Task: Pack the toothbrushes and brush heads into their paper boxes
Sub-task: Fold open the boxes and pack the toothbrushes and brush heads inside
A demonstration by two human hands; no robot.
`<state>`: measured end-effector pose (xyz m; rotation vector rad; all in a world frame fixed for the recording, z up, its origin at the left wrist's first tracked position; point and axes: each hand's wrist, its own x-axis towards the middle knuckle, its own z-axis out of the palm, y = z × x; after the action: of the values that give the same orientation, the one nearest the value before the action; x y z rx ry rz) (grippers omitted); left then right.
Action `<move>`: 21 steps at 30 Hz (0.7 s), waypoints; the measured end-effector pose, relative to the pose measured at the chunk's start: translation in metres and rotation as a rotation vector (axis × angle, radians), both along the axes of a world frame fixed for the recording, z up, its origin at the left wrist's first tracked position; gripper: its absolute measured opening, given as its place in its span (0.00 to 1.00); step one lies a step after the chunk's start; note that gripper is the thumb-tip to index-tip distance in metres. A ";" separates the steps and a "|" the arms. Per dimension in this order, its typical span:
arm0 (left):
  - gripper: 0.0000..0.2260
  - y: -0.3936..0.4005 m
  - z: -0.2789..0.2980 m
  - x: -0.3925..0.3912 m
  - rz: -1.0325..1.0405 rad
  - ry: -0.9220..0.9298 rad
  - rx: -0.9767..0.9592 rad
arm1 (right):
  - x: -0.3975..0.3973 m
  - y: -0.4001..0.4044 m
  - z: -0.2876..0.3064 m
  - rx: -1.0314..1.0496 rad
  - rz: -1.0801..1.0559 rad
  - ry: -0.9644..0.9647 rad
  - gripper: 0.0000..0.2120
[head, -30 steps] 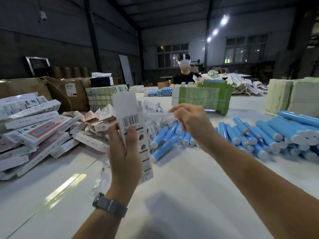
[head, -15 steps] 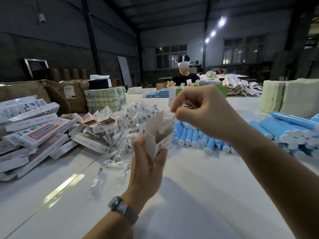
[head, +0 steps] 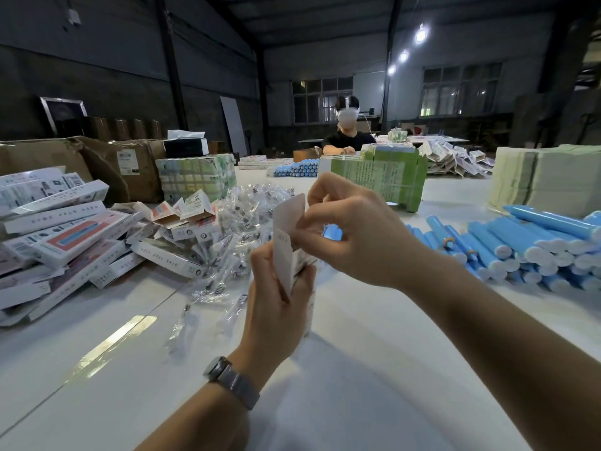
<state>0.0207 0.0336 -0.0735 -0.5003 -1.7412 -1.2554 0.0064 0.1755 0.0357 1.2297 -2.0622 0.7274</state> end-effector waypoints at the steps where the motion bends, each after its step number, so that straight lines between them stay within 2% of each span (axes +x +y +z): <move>1: 0.14 0.000 0.000 0.001 -0.003 -0.012 0.000 | -0.002 0.000 -0.002 0.002 0.007 -0.001 0.09; 3: 0.14 0.000 0.001 0.002 -0.013 -0.034 0.002 | -0.006 0.001 -0.008 0.038 -0.012 -0.020 0.14; 6: 0.20 0.000 0.005 0.003 -0.085 -0.034 0.020 | -0.011 0.002 -0.013 0.100 -0.041 -0.067 0.17; 9: 0.23 -0.005 0.007 0.002 -0.129 -0.001 0.028 | -0.015 0.001 -0.018 -0.067 -0.002 -0.129 0.09; 12: 0.19 -0.008 0.010 0.003 -0.118 0.008 0.021 | -0.021 0.001 -0.024 -0.227 0.174 -0.343 0.16; 17: 0.17 -0.008 0.011 0.007 -0.192 -0.048 0.098 | -0.026 0.003 -0.032 -0.302 0.255 -0.431 0.22; 21: 0.16 -0.007 0.011 0.008 -0.233 -0.059 0.120 | -0.026 0.001 -0.036 -0.285 0.325 -0.491 0.17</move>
<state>0.0283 0.0263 -0.0627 -0.6139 -1.6802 -1.5424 -0.0199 0.1763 -0.0007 1.3257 -2.0424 1.5490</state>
